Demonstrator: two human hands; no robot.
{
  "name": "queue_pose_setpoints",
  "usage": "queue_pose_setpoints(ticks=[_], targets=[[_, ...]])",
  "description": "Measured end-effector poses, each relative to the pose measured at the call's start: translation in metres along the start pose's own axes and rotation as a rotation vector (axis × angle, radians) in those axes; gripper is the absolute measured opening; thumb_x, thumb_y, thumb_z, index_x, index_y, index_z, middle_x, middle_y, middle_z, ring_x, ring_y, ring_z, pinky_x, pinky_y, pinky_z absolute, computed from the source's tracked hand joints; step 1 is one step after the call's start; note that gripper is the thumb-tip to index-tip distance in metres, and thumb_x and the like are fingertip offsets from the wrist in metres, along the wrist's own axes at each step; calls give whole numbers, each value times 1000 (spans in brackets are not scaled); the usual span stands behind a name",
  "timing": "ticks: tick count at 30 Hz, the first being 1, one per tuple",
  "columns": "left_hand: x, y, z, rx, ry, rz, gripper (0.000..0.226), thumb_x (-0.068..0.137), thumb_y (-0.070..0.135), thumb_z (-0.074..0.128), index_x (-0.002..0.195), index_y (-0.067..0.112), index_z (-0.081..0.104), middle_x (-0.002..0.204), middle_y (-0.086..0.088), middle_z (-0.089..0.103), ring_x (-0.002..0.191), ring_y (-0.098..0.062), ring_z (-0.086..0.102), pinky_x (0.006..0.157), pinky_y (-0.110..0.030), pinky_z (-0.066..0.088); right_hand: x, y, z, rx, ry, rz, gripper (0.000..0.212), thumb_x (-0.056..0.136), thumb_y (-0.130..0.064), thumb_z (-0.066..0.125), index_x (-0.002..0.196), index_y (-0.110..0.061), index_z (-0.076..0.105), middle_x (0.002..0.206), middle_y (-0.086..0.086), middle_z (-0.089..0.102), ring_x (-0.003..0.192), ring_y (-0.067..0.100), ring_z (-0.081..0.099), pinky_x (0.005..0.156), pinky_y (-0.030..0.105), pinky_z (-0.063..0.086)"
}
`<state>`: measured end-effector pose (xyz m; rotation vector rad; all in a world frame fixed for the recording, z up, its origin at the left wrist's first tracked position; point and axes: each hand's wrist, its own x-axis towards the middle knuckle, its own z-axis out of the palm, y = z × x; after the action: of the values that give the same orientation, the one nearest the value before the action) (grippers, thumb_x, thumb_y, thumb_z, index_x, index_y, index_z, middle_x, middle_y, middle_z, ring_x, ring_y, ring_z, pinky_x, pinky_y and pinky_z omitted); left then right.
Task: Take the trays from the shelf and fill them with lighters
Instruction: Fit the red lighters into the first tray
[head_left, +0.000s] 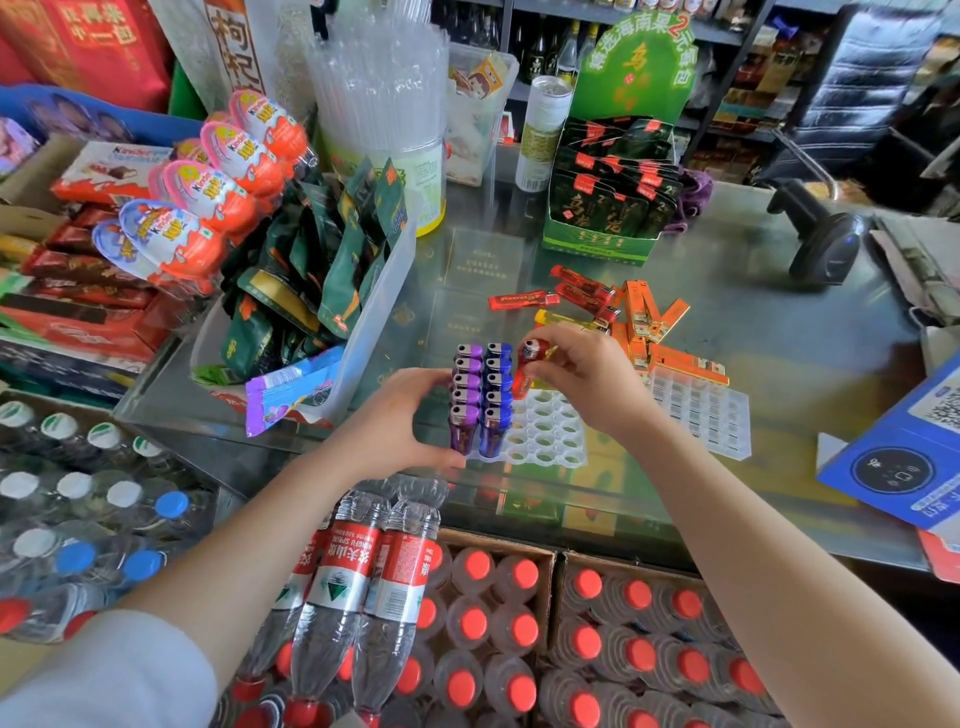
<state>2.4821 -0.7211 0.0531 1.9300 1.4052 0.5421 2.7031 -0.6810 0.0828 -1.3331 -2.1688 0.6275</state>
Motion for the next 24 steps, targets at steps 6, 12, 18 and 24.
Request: queue_pose_setpoints(ticks=[6, 12, 18, 24], targets=[[2, 0, 0, -18, -2, 0, 76, 58, 27, 85, 116, 38, 38, 113, 14, 41, 110, -3, 37, 92, -23, 28, -3, -4, 10, 135, 41, -10, 12, 82, -4, 64, 94, -5, 64, 76, 0, 62, 65, 10, 63, 65, 9, 48], [2, -1, 1, -18, -7, 3, 76, 60, 28, 84, 117, 40, 35, 114, 17, 39, 110, 1, 35, 91, -19, 26, -15, -1, 16, 319, 109, 190, 13, 82, -4, 64, 91, -12, 62, 71, -9, 65, 62, -6, 60, 64, 9, 48], [4, -5, 2, -18, -9, 15, 77, 59, 32, 84, 117, 41, 35, 114, 18, 40, 112, 0, 36, 93, -22, 28, 3, 7, 8, 16, -57, 18, 20, 78, -13, 70, 96, -8, 64, 84, 0, 61, 69, 7, 55, 63, 11, 40], [5, -13, 5, -22, -25, 21, 79, 57, 43, 82, 117, 45, 32, 115, 19, 41, 114, -1, 37, 91, -19, 28, 31, 21, -8, -54, -83, 57, 46, 75, -3, 44, 118, -11, 58, 119, 3, 57, 109, 18, 46, 93, 26, 33]])
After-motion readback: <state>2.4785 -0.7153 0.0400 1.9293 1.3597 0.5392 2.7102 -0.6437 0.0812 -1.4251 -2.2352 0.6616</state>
